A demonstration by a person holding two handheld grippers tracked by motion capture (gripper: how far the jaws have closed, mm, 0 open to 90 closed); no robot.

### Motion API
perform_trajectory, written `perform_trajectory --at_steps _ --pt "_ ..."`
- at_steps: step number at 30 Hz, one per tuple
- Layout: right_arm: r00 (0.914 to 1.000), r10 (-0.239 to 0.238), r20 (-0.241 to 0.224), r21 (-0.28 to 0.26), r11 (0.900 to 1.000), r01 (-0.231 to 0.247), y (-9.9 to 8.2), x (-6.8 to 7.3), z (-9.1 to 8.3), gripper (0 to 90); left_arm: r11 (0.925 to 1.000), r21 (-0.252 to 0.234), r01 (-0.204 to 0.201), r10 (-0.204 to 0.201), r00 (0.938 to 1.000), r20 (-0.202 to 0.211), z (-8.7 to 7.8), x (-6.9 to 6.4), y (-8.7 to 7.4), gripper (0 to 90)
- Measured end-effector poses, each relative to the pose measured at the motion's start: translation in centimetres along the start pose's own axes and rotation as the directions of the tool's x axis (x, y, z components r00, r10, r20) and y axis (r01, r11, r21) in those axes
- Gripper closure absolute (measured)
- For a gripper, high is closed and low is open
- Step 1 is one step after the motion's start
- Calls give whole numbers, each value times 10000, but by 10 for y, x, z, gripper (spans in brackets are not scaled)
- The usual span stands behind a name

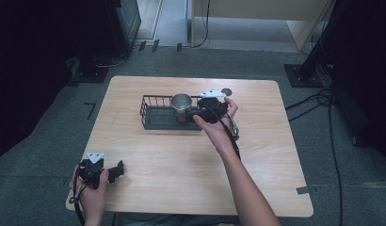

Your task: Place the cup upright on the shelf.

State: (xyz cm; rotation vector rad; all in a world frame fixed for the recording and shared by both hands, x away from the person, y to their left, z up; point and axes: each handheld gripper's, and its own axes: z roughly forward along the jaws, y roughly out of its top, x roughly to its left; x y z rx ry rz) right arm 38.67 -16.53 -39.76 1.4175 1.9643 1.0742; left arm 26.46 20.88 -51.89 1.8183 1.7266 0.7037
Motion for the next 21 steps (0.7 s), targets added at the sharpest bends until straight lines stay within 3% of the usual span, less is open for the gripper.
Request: perform_trajectory --at_steps 21 --pt "9926 753 957 -64 9972 -750 -57 -58 -41 0 10000 -7 7 -7 10000 2 0 0 0 0"
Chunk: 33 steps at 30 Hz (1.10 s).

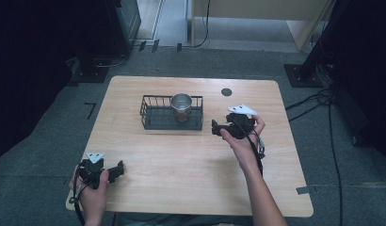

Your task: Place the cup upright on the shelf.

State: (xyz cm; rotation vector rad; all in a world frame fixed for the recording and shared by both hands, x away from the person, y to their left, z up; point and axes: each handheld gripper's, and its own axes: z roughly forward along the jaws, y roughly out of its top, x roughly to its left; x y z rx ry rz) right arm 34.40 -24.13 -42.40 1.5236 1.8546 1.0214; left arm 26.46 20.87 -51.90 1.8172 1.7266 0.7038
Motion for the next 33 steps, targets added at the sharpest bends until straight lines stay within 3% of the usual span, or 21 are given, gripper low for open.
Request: perform_trajectory --at_steps 17,33 --pt "9964 390 753 224 9989 -408 -44 -44 -20 1 10000 12 -19 19 10000 2 0 0 0 0" --pt "9867 780 1427 429 9955 -849 -85 -81 -37 3 10000 12 -20 20 10000 2 0 0 0 0"
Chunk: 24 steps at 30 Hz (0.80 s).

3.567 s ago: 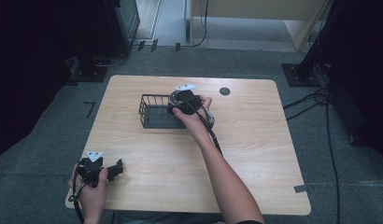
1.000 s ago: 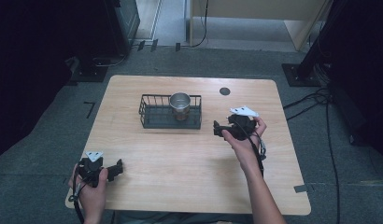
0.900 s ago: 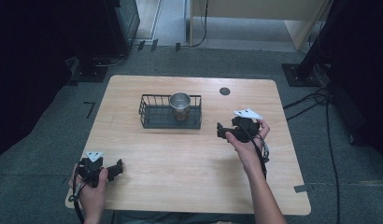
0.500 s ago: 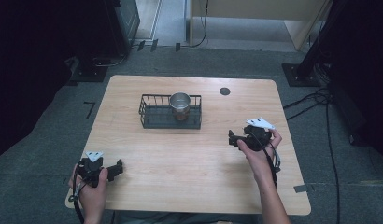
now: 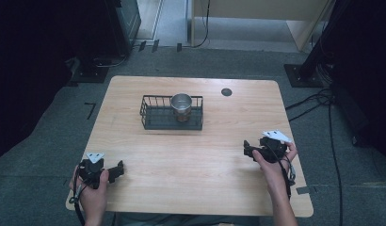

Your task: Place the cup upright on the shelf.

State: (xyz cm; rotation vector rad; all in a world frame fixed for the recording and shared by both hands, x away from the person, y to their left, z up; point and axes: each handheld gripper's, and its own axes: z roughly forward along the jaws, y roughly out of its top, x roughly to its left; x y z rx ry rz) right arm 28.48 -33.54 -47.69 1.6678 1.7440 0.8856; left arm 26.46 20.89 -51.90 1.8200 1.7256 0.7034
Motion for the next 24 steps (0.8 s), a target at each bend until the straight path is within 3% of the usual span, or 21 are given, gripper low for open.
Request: perform_trajectory --at_steps 24 --pt "9932 626 977 849 9939 -710 -63 -54 -12 3 10000 1 0 0 10000 -4 0 0 0 0"
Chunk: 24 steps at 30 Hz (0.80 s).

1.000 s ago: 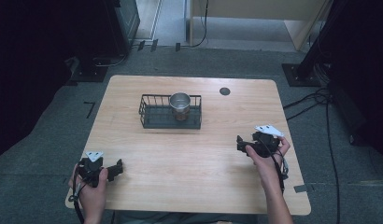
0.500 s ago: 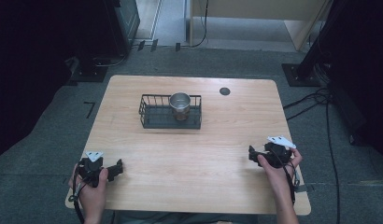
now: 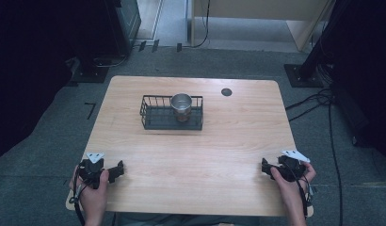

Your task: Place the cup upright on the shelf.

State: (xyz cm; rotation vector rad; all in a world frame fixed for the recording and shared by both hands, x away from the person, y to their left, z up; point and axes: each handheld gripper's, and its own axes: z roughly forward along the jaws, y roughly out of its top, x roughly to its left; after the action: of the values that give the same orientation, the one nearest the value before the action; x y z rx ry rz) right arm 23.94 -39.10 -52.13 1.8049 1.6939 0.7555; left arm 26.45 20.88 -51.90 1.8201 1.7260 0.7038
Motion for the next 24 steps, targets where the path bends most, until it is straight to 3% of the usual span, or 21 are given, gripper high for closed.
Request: perform_trajectory --at_steps 12,17,24 --pt "9998 127 157 86 9999 -128 -21 -20 -12 3 10000 -2 0 0 10000 0 0 0 0 0" --pt "9997 -200 -135 98 9997 202 -27 -23 -18 0 10000 -4 4 -4 10000 2 0 0 0 0" --pt "9993 -277 -253 95 9996 280 -30 -25 -21 0 10000 -3 4 -4 10000 2 0 0 0 0"
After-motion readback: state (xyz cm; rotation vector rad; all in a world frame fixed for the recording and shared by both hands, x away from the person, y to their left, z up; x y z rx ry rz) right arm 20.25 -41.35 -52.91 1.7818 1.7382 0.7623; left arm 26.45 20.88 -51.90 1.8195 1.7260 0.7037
